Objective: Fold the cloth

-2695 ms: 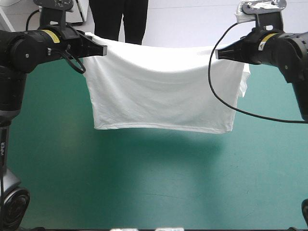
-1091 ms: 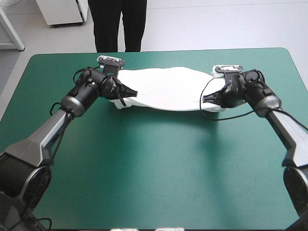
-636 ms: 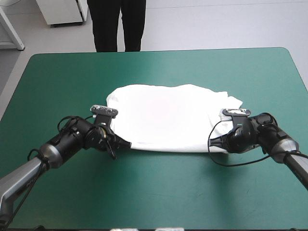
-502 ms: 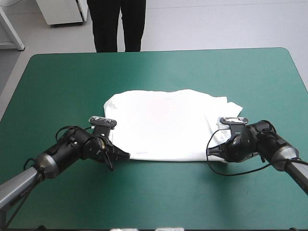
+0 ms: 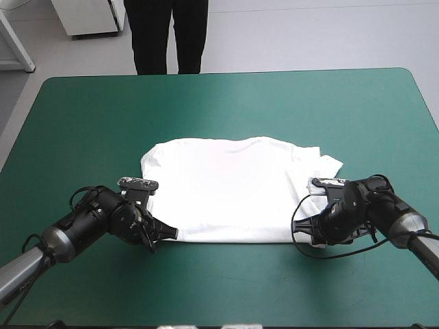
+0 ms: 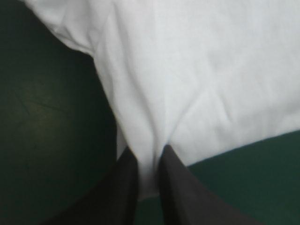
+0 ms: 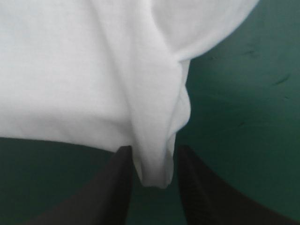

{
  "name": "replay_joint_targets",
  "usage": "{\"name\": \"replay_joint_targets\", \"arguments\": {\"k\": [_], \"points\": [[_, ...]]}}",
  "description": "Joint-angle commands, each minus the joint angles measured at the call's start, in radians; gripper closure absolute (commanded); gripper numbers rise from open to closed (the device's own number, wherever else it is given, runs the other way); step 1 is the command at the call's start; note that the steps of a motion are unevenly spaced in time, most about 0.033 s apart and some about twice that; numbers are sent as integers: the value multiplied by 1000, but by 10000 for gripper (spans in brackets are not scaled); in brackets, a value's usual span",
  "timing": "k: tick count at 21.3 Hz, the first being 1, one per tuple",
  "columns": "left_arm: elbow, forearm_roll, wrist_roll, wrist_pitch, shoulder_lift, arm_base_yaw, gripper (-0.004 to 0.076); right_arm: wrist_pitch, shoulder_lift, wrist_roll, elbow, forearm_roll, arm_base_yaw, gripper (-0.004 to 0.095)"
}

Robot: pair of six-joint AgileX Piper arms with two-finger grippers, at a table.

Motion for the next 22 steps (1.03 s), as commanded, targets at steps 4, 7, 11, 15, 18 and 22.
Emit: {"name": "replay_joint_targets", "arguments": {"k": [4,7,11,15,18,22], "points": [[-120,7,10,149,-38,-4,279,58,-97,20,-48,10,1,255],[-213,48,29,205,-86,-4,265,115,-169,43,-118,-7,1,291],[-392,170,34,320,-97,-4,265,215,-236,93,-279,-104,1,330],[-535,160,113,318,-23,120,265,261,-236,102,-396,-177,1,331],[-617,-71,293,303,89,342,265,256,-236,124,-411,-177,1,331],[-647,-132,364,263,209,416,265,243,-234,132,-411,-181,1,331]]}}
